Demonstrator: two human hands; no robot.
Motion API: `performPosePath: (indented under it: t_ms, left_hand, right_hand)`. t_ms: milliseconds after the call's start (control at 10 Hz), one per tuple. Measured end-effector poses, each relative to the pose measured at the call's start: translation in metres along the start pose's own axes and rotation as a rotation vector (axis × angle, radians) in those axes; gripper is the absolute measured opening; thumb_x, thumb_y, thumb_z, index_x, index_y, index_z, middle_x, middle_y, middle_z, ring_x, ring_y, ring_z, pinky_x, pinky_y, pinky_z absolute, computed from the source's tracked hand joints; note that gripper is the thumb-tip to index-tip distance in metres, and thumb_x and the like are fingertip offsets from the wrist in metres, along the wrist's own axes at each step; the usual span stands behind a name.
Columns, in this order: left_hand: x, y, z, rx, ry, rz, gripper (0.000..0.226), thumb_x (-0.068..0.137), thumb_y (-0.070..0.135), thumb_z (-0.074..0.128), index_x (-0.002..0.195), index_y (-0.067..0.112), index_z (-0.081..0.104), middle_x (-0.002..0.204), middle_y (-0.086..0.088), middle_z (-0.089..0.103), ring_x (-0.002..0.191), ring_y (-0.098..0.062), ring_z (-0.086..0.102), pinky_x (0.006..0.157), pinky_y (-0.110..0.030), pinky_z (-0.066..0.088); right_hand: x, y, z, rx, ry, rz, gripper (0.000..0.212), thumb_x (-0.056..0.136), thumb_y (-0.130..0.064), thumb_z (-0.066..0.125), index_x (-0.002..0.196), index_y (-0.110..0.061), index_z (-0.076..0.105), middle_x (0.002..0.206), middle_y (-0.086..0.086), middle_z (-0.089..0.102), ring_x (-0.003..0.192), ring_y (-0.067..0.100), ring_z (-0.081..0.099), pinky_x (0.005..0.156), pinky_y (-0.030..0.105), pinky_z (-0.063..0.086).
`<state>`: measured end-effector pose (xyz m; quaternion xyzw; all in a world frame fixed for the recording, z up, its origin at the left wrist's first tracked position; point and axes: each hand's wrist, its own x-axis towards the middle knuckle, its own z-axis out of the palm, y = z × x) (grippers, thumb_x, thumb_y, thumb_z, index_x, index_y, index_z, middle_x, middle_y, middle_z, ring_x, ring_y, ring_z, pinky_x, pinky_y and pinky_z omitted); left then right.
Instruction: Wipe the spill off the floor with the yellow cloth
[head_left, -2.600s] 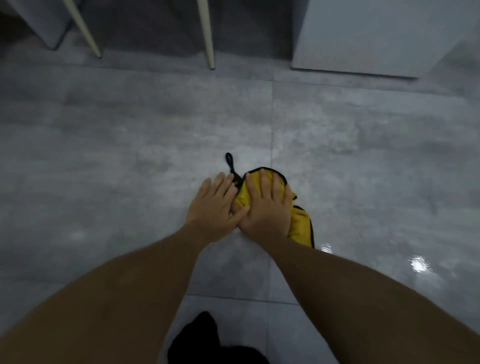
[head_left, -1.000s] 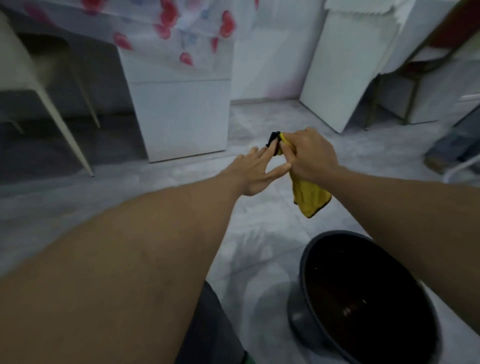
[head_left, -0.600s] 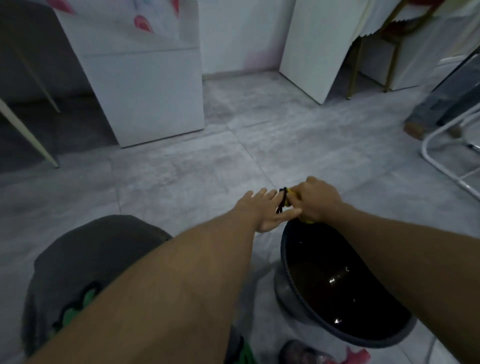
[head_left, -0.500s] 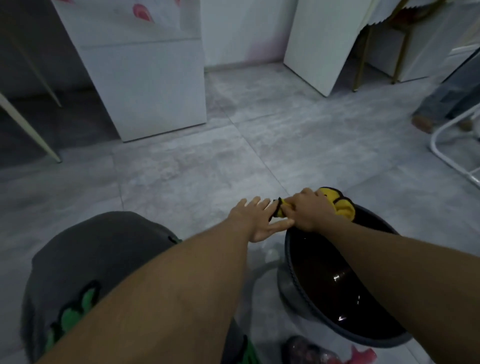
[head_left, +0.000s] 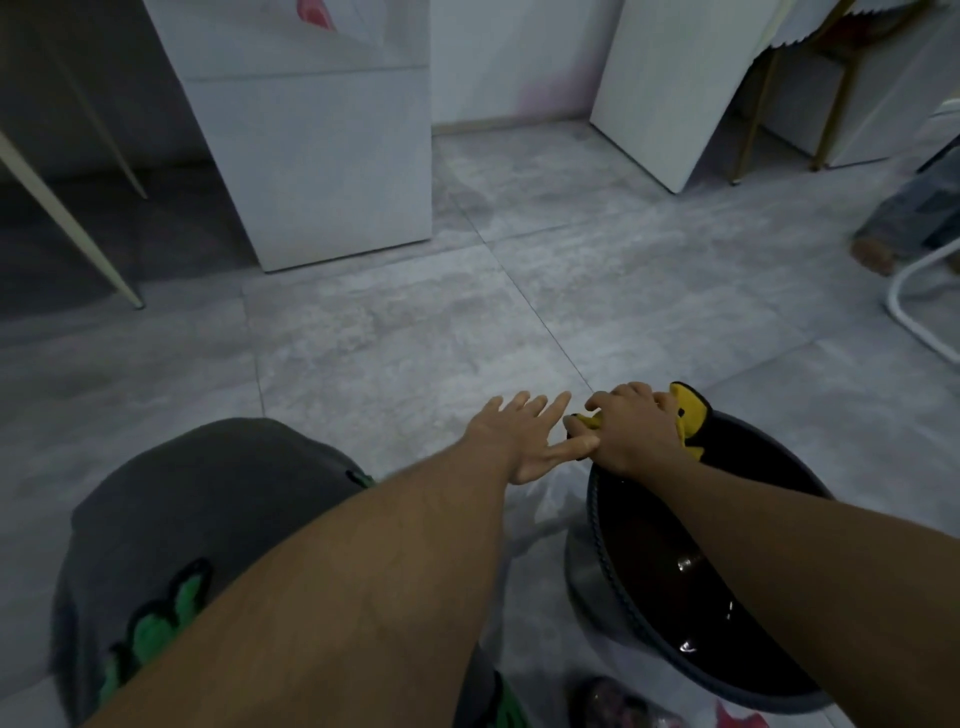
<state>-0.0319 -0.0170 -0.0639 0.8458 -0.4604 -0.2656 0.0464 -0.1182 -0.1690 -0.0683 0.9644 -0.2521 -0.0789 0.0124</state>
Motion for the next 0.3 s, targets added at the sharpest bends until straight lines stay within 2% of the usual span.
performPosePath:
  t_ms: [200,300]
  left_hand:
    - [-0.008,-0.006,-0.008,0.038,0.018,-0.001,0.091,0.085,0.083,0.007,0.158,0.032,-0.012,0.169,-0.002,0.002,0.155,-0.023,-0.001,0.123,-0.050,0.001]
    - [-0.013,-0.006,-0.016,0.042,0.032,-0.008,0.091,0.085,0.083,0.006,0.158,0.032,-0.011,0.169,-0.002,0.001,0.155,-0.023,-0.001,0.122,-0.051,0.000]
  right_hand:
    - [-0.003,-0.006,-0.006,-0.119,-0.117,-0.020,0.049,0.091,-0.063,0.042,0.111,-0.026,0.067,0.121,0.005,0.065,0.121,0.029,0.049,0.100,0.048,0.030]
    - [0.000,-0.013,-0.012,-0.089,-0.105,-0.013,0.052,0.094,-0.059,0.043,0.131,-0.027,0.062,0.136,0.005,0.060,0.132,0.028,0.043,0.106,0.048,0.027]
